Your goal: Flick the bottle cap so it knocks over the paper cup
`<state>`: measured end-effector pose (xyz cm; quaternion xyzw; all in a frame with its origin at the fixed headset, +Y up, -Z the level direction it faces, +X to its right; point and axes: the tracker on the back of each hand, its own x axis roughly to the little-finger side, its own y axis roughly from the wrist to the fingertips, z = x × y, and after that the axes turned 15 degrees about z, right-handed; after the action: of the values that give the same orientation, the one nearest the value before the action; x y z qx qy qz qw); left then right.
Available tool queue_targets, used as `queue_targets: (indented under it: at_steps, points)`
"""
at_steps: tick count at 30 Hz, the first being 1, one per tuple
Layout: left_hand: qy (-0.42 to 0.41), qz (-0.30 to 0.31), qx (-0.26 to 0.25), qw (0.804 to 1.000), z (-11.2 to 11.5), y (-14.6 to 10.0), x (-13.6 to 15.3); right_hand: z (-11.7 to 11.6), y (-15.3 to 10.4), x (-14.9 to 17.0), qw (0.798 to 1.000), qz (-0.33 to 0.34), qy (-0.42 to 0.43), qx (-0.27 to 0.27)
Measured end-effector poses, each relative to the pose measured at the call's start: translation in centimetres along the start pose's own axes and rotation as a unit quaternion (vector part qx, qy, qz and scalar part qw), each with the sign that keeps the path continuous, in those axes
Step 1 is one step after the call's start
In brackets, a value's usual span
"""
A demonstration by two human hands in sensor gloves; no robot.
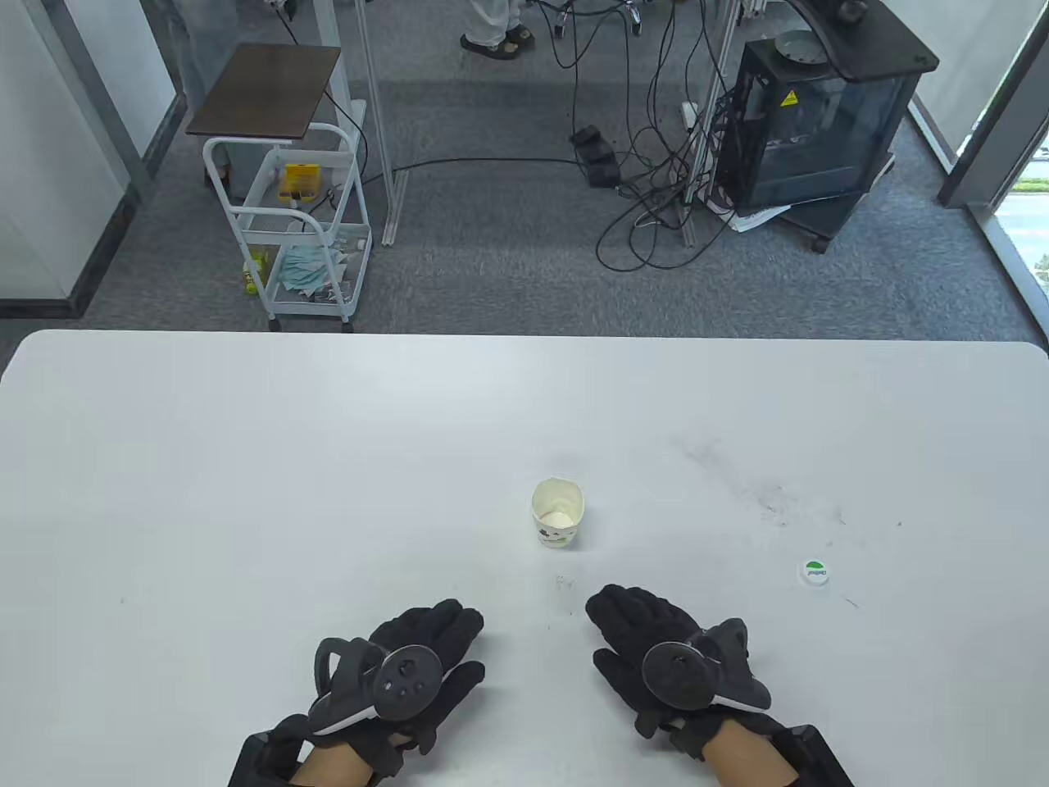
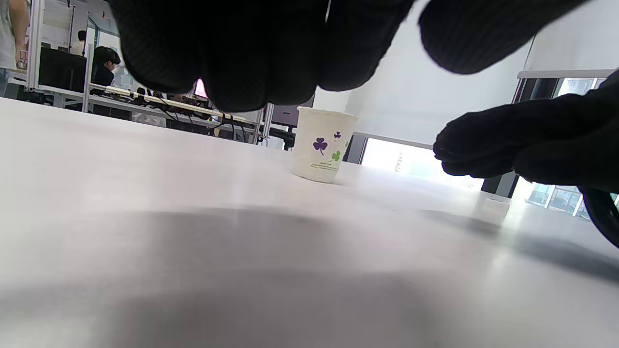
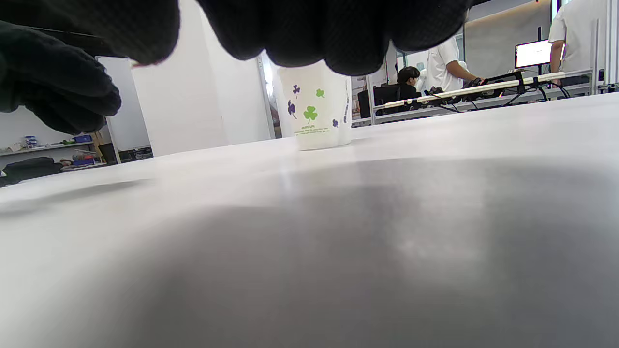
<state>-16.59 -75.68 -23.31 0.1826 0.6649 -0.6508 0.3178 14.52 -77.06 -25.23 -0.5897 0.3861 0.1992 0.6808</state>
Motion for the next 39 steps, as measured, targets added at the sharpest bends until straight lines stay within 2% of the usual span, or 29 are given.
queue_targets:
  at_steps: [7,11,16,21,23,25,29,34,39]
  points:
    - [-0.002,-0.002,0.009,1.000,0.3,0.2,0.2,0.2,-0.3,0.7,1.000,-0.017,-0.007,0.000]
    - [0.000,0.000,0.015,1.000,0.5,0.3,0.1,0.6,-1.2,3.3,0.997,-0.072,-0.032,-0.007]
    - [-0.003,0.002,0.020,1.000,0.5,0.4,0.0,1.5,-3.1,7.5,0.983,-0.178,-0.035,-0.016]
    - [-0.005,0.000,0.023,1.000,0.5,0.3,0.1,1.4,-4.7,11.8,0.955,-0.286,0.005,-0.081]
    - [-0.006,-0.002,0.022,1.000,0.4,0.3,0.2,1.1,-5.6,13.4,0.930,-0.345,0.025,-0.122]
    - [-0.006,-0.003,0.022,1.000,0.5,0.3,0.2,0.8,-6.3,14.4,0.914,-0.378,0.055,-0.139]
    - [-0.008,-0.008,0.024,1.000,0.5,0.3,0.4,0.4,-7.2,15.5,0.898,-0.403,0.121,-0.128]
    - [-0.009,-0.014,0.023,1.000,0.5,0.2,0.7,1.0,-8.1,15.8,0.893,-0.423,0.116,-0.098]
    - [-0.008,-0.012,0.022,1.000,0.5,0.2,0.7,1.8,-9.6,16.5,0.875,-0.468,0.114,-0.042]
